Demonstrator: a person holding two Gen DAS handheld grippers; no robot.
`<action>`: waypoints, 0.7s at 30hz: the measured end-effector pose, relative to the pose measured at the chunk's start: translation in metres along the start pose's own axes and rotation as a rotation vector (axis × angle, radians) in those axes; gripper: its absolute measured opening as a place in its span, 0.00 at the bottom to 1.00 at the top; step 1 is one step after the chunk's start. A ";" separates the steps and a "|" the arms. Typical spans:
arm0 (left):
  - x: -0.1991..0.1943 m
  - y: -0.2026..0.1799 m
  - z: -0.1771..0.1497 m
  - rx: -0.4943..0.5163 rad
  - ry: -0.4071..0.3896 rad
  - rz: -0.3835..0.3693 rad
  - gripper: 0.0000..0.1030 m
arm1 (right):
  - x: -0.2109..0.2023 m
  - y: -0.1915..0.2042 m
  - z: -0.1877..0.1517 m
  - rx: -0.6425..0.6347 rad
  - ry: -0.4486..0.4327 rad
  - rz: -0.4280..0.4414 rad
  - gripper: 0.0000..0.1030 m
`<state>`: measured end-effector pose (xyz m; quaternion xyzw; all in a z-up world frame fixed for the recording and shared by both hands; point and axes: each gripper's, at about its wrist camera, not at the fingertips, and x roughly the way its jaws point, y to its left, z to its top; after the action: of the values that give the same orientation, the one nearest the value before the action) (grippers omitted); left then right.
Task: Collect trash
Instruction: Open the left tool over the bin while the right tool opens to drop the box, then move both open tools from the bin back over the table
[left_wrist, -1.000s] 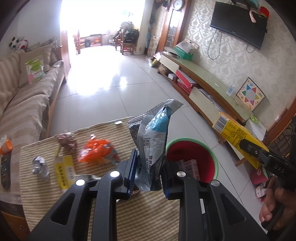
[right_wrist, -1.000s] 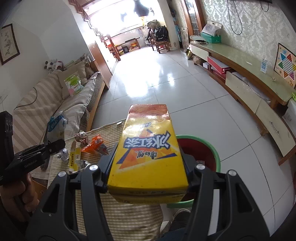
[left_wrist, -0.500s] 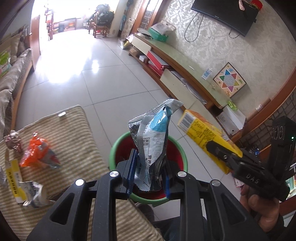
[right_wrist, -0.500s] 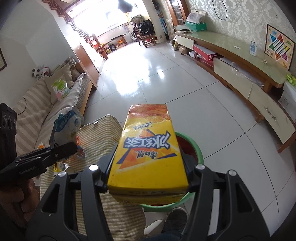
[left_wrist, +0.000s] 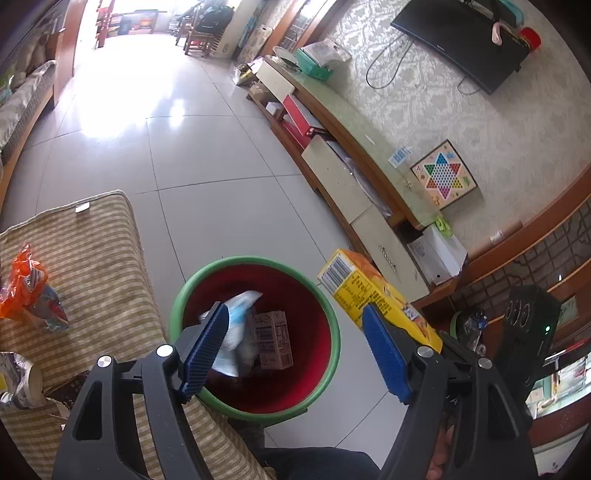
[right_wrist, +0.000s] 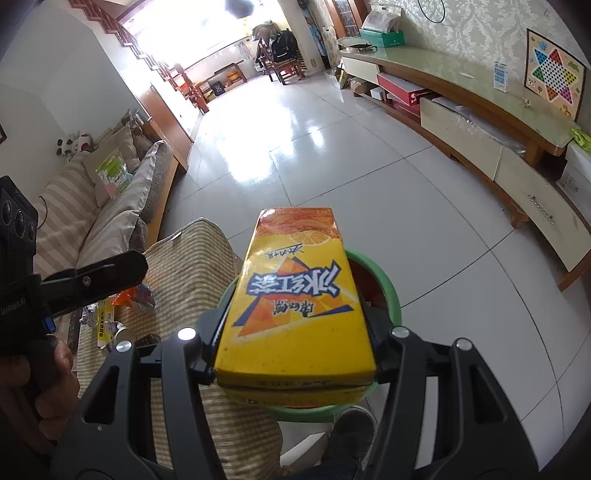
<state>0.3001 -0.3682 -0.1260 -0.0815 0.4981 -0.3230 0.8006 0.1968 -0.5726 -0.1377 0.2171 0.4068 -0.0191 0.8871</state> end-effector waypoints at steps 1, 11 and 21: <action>-0.003 0.004 0.001 -0.009 -0.008 0.003 0.69 | 0.001 0.002 0.000 -0.005 0.002 0.002 0.54; -0.039 0.026 0.005 -0.023 -0.091 0.074 0.70 | 0.003 0.026 0.002 -0.061 -0.016 -0.002 0.93; -0.089 0.060 -0.011 -0.051 -0.143 0.143 0.73 | -0.004 0.052 0.001 -0.084 -0.021 -0.013 0.95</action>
<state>0.2904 -0.2660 -0.0921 -0.0891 0.4521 -0.2457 0.8528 0.2062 -0.5266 -0.1148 0.1768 0.3993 -0.0099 0.8995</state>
